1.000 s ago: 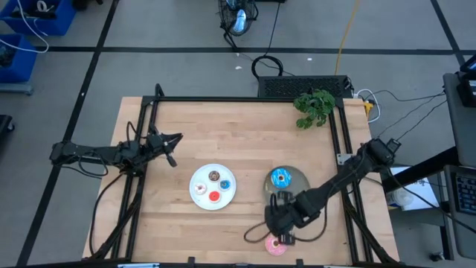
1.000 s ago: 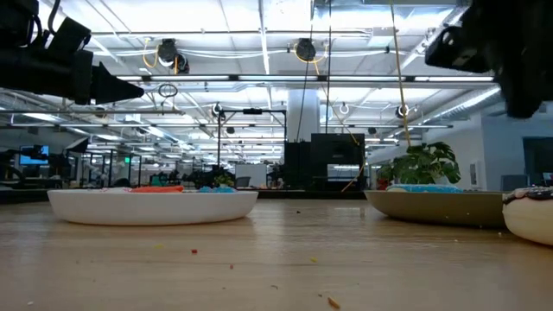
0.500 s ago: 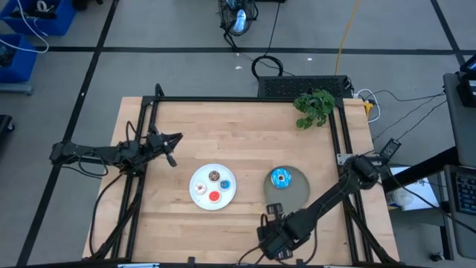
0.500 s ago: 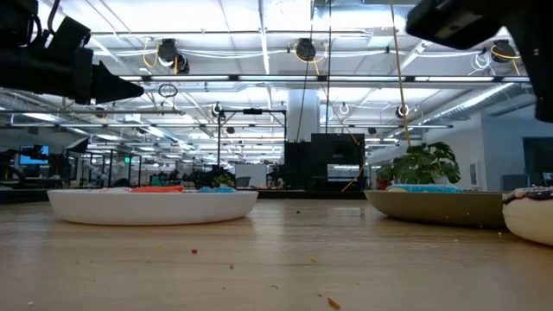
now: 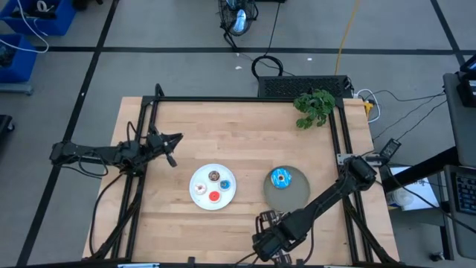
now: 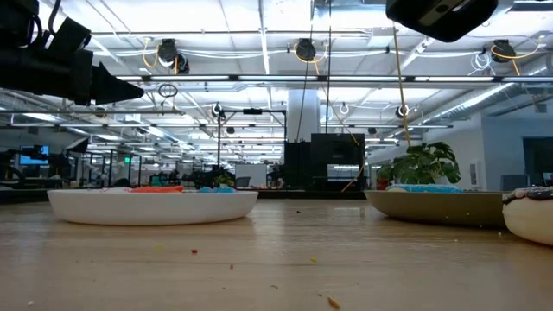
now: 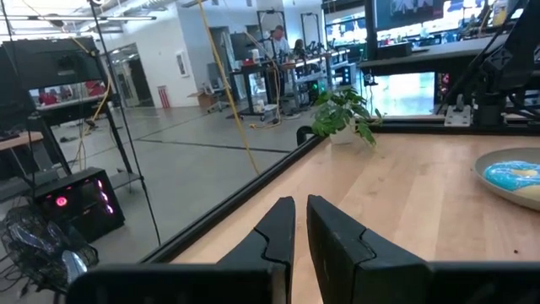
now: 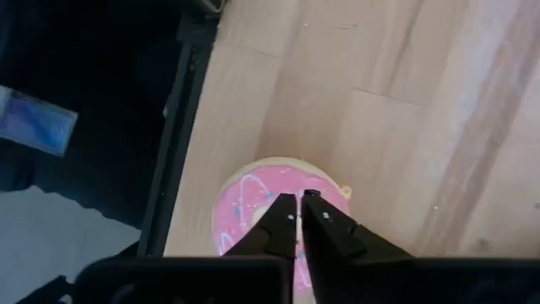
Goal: Pick & Place donuts
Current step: Put the large pink donut on the gray plate
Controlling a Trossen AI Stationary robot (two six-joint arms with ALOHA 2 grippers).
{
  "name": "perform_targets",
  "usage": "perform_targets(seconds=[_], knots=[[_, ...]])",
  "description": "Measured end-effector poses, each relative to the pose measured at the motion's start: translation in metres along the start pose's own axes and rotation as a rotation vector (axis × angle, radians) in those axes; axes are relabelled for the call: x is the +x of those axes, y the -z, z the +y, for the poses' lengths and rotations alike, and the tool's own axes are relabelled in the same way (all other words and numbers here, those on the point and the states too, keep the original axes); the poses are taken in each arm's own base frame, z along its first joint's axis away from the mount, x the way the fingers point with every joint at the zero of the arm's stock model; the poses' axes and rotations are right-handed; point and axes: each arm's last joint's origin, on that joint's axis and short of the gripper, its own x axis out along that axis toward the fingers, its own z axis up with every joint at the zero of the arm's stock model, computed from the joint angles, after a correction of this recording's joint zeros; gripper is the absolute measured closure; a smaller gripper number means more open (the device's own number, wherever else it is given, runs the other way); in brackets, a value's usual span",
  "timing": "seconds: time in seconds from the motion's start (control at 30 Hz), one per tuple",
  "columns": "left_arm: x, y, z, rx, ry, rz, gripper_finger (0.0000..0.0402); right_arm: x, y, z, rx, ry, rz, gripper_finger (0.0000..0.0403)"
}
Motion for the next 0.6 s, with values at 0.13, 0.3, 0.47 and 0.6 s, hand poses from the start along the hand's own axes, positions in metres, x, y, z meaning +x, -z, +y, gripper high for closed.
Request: perform_targets(seconds=[0.13, 0.3, 0.47, 0.6], knots=[[0.0, 0.0, 0.0, 0.002, 0.0, -0.001, 0.036, 0.0, 0.0, -0.001, 0.006, 0.027, -0.009, 0.0345], [0.0, 0.0, 0.0, 0.003, 0.0, -0.001, 0.036, 0.0, -0.002, -0.003, 0.008, 0.137, -0.072, 0.0272], [0.0, 0.0, 0.0, 0.002, 0.0, -0.001, 0.036, 0.0, 0.001, 0.0, -0.093, 0.144, -0.048, 0.0223], [0.0, 0.0, 0.0, 0.003, 0.0, 0.001, 0.036, 0.0, 0.005, 0.01, -0.177, 0.136, -0.044, 0.02]])
